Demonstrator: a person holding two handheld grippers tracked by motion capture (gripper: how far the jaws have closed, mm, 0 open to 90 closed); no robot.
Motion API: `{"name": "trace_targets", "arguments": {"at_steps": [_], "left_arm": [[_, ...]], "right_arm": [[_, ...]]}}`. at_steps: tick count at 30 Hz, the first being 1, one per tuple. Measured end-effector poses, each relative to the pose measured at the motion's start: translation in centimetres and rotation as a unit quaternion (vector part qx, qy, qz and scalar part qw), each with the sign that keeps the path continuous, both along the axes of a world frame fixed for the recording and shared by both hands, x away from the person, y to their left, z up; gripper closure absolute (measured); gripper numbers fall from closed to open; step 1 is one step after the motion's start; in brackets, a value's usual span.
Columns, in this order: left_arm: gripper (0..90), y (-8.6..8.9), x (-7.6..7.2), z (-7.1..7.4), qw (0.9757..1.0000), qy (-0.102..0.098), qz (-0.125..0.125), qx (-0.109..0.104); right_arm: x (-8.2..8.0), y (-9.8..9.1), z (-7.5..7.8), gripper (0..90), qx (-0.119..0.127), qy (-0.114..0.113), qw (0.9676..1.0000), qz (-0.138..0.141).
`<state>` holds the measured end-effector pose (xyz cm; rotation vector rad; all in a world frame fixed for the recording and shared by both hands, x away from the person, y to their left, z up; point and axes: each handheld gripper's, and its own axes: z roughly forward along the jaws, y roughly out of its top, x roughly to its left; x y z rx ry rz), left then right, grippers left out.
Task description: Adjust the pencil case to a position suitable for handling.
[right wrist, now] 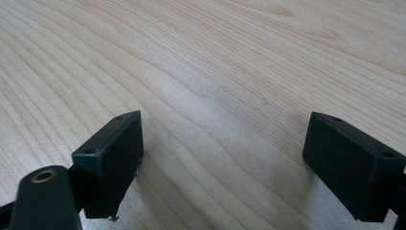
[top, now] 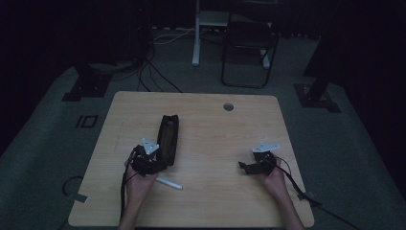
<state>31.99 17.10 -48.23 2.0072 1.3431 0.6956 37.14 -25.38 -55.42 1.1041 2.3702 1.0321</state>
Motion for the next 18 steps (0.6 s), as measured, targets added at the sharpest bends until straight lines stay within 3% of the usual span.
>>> {"name": "trace_targets", "arguments": {"at_steps": [3,6,12,18], "left_arm": [[34.2,1.2,0.3,0.0,0.9997,-0.002,0.023,0.008],[35.8,2.4,0.5,0.0,0.999,-0.004,0.044,0.003],[42.5,4.5,1.4,-0.1,0.9951,0.0,0.099,0.0],[40.2,4.7,2.5,1.3,0.9932,-0.021,0.109,-0.034]], "right_arm": [[0.0,0.0,0.0,13.9,0.0,0.0,1.0,0.0],[0.0,0.0,0.0,13.9,0.0,0.0,1.0,0.0],[0.0,0.0,0.0,13.9,0.0,0.0,1.0,0.0],[0.0,0.0,0.0,13.9,0.0,0.0,1.0,0.0]]}}
